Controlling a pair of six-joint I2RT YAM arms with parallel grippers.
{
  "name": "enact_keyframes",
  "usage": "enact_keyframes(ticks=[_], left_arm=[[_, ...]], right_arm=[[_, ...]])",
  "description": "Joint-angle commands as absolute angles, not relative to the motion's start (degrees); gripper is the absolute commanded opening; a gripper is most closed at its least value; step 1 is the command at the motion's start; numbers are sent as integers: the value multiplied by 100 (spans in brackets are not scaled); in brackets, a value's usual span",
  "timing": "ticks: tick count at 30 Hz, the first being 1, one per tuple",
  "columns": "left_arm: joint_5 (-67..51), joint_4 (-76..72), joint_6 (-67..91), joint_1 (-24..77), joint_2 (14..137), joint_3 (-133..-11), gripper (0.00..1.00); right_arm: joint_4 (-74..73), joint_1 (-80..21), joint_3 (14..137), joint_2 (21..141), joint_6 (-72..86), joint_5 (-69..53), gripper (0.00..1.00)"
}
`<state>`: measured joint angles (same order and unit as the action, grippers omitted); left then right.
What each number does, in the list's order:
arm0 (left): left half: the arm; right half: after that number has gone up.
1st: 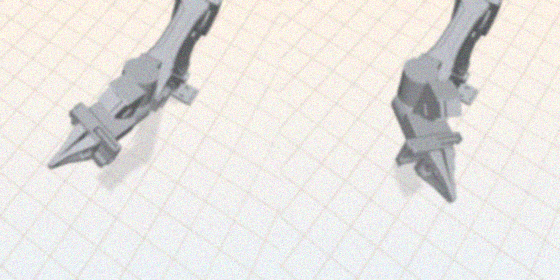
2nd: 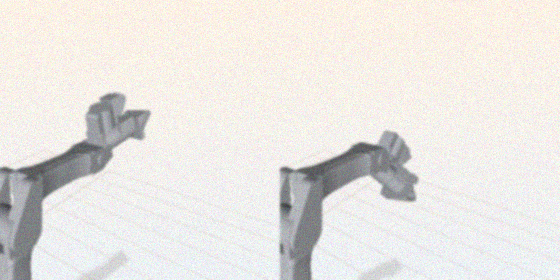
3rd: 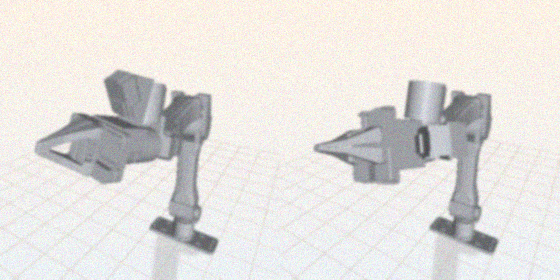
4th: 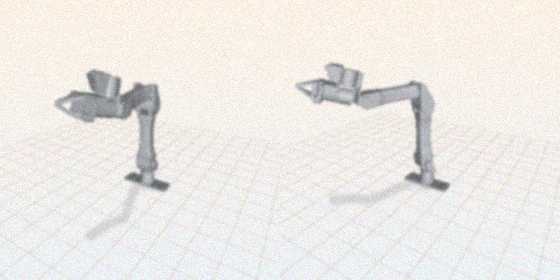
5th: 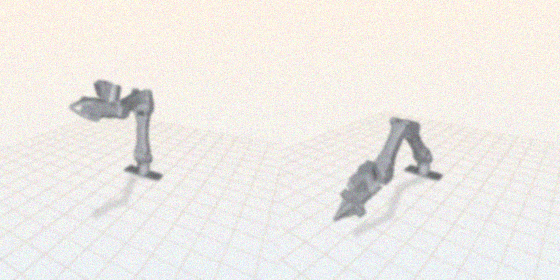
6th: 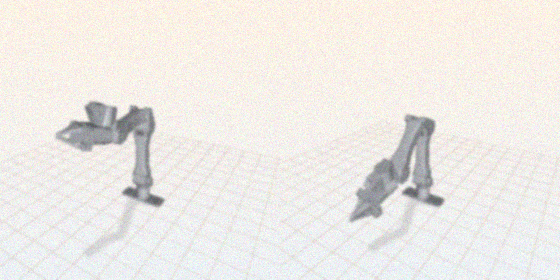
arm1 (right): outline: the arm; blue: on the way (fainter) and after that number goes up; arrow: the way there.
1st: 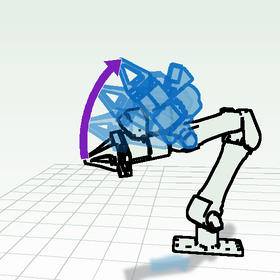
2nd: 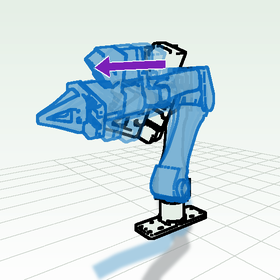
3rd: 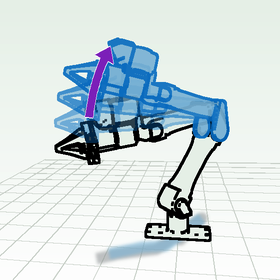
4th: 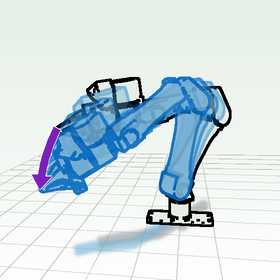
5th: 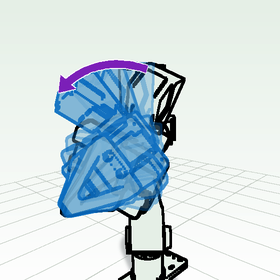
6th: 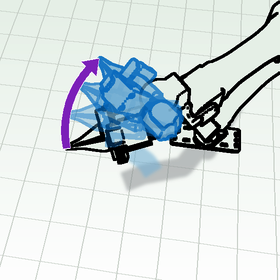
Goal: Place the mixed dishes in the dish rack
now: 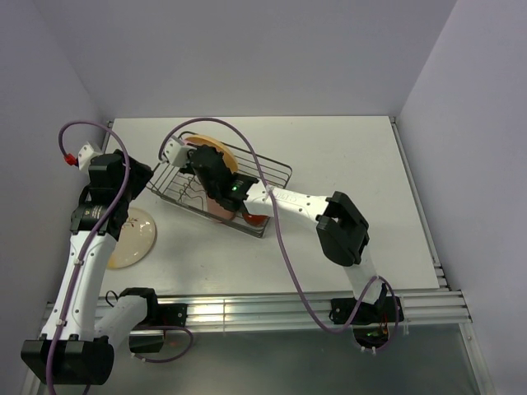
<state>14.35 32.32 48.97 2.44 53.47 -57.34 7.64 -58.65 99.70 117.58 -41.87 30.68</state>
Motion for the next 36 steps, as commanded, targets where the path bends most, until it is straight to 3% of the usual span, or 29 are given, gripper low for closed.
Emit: enact_keyframes(ticks=[1,10,36], left_arm=[[1397,3050,4808,237,5326,-5757,66],[1283,2997,4843,237,5388,-5713,65],[1239,3155,4816,237,5396,-5818,65]], right_arm=[[1072,-5748,9835,11795,-4280,3366,0],[1117,-5748,9624,11549,-4167,3367,0],[-149,-5546,10503,11927,-2707,2980,0]])
